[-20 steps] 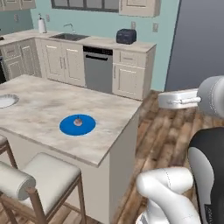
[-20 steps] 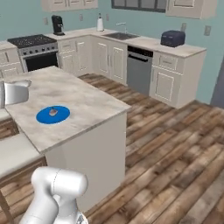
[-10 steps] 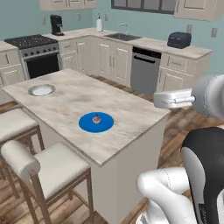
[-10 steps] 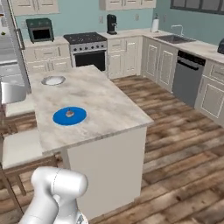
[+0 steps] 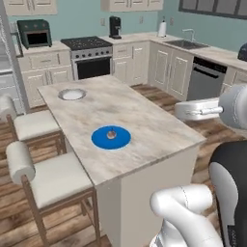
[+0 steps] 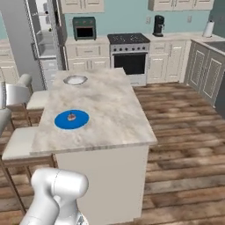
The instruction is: Transport the fish and garlic to the fridge. Place the fish on the rack containing meat and place the garlic on the rack containing the vegetable, ensuring meats and vegetables are on different racks.
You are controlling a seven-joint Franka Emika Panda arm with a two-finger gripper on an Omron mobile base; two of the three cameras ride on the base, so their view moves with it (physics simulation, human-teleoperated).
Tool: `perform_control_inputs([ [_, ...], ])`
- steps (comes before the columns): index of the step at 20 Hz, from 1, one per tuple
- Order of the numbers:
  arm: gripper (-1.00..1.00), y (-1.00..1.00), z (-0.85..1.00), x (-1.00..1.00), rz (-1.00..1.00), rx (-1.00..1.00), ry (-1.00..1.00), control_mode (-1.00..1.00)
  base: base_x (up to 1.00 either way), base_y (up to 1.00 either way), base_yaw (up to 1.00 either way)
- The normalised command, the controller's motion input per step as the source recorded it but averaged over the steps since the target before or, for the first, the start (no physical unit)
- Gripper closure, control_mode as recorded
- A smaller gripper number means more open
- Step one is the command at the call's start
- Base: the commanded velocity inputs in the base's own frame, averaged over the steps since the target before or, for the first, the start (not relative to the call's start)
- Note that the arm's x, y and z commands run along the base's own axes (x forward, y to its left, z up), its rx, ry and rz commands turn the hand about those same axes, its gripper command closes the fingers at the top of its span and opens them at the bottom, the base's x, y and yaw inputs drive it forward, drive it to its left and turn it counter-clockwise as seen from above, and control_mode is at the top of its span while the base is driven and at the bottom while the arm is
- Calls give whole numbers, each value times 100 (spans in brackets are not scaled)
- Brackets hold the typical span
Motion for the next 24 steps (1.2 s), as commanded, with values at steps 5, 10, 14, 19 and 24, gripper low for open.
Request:
perform_control_inputs([
  [5, -100, 0, 0, 0, 0, 0, 0, 100, 56, 0, 23],
  [10, -100, 0, 0, 0, 0, 0, 0, 100, 54, -31, 34],
  [14, -100, 0, 0, 0, 0, 0, 0, 100, 68, -19, 41],
  [19, -100, 0, 0, 0, 0, 0, 0, 100, 58, -11, 41],
  [24, -100, 0, 0, 0, 0, 0, 0, 100, 41, -14, 35],
])
